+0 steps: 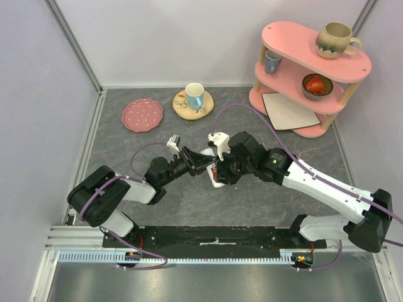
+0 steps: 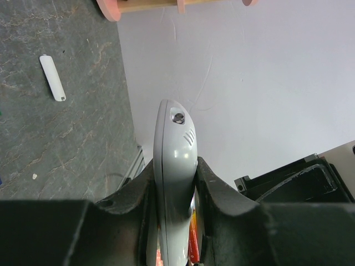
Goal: Load the batteries into the remote control
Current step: Load the battery into the remote control.
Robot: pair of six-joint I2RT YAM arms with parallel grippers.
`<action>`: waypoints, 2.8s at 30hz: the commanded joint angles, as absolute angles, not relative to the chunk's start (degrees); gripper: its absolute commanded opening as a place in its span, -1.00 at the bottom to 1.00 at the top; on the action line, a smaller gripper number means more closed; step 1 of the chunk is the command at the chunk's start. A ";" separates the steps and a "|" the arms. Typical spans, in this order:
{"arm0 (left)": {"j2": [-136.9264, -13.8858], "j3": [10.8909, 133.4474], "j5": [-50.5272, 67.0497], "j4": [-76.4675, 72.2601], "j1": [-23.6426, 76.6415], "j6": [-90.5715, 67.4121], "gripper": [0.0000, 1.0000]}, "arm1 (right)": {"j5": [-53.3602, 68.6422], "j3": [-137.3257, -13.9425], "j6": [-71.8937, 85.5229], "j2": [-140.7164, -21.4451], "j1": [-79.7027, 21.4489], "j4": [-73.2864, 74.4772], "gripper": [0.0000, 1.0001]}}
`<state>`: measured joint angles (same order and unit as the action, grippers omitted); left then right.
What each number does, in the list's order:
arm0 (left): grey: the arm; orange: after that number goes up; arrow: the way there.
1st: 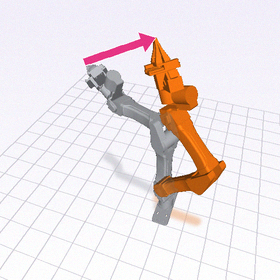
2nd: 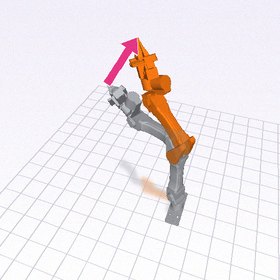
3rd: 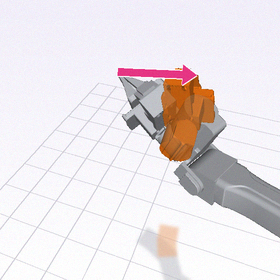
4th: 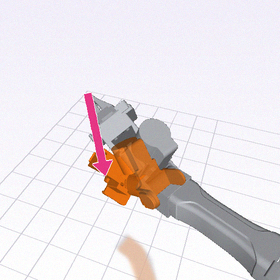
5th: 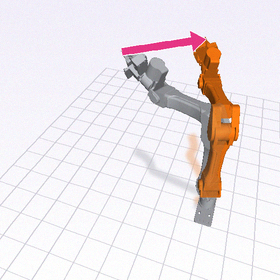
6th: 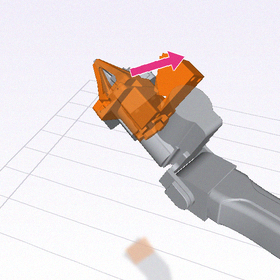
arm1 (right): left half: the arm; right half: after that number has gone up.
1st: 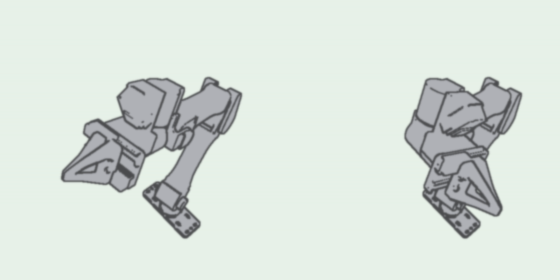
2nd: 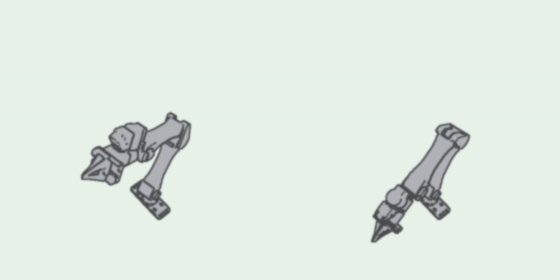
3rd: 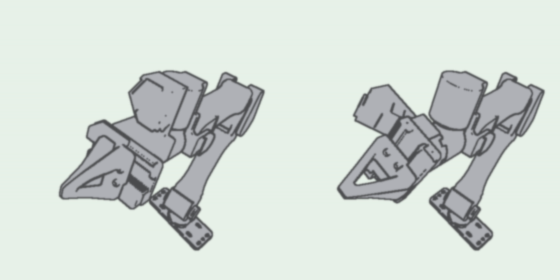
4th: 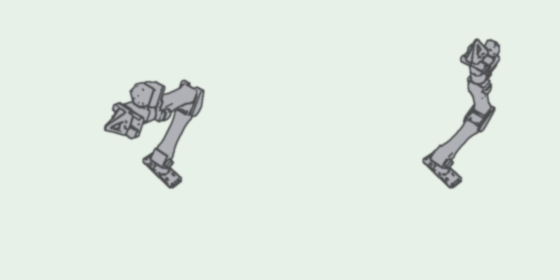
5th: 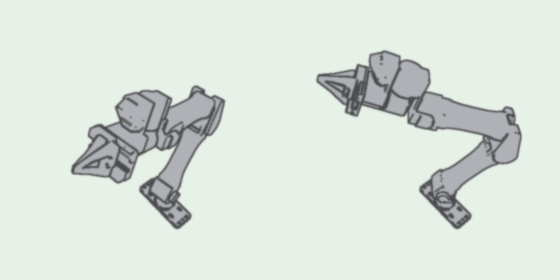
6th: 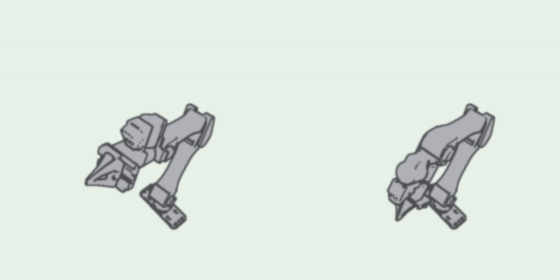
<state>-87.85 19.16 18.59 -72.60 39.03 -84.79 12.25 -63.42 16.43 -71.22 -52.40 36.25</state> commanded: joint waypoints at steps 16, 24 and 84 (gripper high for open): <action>-85.87 19.34 20.22 -95.36 39.46 -83.50 -0.96 | 10.90 -66.45 14.06 -69.35 -52.56 40.96 -0.54; -85.69 19.07 20.04 -95.36 39.55 -83.58 -0.96 | 10.37 -67.32 14.06 -68.56 -52.56 42.62 -0.49; -87.10 19.25 20.57 -95.36 39.46 -84.02 -0.96 | 6.86 -72.07 20.04 -77.34 -52.56 39.82 -0.34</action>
